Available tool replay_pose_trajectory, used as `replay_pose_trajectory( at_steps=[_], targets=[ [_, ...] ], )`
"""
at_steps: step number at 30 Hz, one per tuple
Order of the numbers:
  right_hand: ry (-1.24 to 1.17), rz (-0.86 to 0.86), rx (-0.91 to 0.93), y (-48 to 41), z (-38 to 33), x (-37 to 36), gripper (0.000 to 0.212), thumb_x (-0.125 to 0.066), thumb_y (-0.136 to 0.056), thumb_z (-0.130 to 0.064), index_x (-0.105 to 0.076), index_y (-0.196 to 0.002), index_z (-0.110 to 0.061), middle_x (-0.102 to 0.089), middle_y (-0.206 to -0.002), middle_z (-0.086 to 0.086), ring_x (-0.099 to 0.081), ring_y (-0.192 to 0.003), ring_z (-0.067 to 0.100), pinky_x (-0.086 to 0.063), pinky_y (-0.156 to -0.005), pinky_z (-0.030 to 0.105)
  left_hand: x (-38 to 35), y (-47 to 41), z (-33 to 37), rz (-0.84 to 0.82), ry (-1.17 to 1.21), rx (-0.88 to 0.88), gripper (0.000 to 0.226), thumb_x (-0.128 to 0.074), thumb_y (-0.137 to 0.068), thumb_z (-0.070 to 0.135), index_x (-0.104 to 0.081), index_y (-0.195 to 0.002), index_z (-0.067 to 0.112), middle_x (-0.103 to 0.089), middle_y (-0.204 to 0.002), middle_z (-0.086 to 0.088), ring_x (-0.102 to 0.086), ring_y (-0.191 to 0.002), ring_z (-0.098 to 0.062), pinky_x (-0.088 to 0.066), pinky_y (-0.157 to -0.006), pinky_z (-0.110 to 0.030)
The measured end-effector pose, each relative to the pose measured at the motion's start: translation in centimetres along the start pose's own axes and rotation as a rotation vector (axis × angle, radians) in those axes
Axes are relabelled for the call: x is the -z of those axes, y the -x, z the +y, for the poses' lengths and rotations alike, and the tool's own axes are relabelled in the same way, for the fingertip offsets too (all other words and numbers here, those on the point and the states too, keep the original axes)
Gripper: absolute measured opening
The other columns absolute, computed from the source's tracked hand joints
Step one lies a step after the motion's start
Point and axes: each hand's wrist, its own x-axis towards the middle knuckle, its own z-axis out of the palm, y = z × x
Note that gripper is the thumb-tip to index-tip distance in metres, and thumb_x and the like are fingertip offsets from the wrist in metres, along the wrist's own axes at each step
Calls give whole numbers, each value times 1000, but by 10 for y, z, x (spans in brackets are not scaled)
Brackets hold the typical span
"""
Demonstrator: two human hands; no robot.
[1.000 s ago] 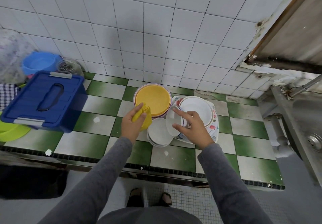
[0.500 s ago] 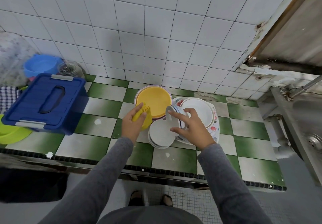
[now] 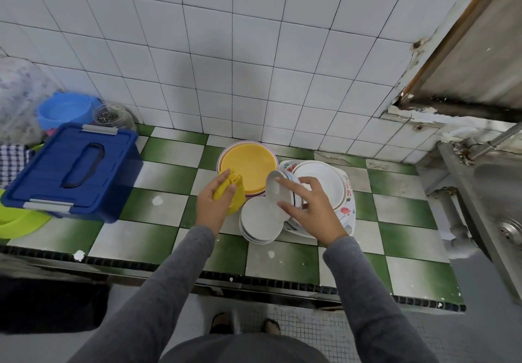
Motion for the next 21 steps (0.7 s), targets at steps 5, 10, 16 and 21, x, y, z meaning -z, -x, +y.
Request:
replay_pose_trajectory(
  at_steps=[5, 10, 16, 21],
  targets=[
    [-474, 211, -239, 0, -3, -13, 35, -59, -95, -41, -59, -127, -54, -57, -132, -8, -53, -121, 23, -49, -101, 56, -5, 3, 8, 0, 67, -11, 38, -63, -96, 22, -59, -133, 32, -47, -145, -1, -44, -124, -22, -45, -102, -41],
    [-858, 203, -390, 0, -21, -21, 34, -46, -106, -30, -56, -135, -43, -52, -139, -13, -50, -127, 16, -53, -100, 47, -25, 7, 22, -58, 150, -166, 40, -56, -98, 18, -56, -136, 30, -50, -139, 3, -51, -125, -17, -49, -102, -37],
    [-1033, 209, -329, -12, -43, -19, 36, -35, -109, -35, -46, -143, -38, -53, -140, -6, -60, -119, 13, -59, -81, 36, -56, 4, 26, -317, -332, -542, 64, -40, -101, 30, -12, -159, 27, -18, -162, -5, -17, -150, -20, -18, -122, -36],
    [-918, 269, -296, -20, -46, -14, 38, -28, -108, -44, -43, -143, -45, -48, -146, -9, -52, -127, 6, -54, -98, 31, -75, 7, 18, -336, -899, -669, 67, -19, -107, 43, 28, -148, 18, 25, -163, -2, 28, -147, -15, 23, -115, -23]
  ],
)
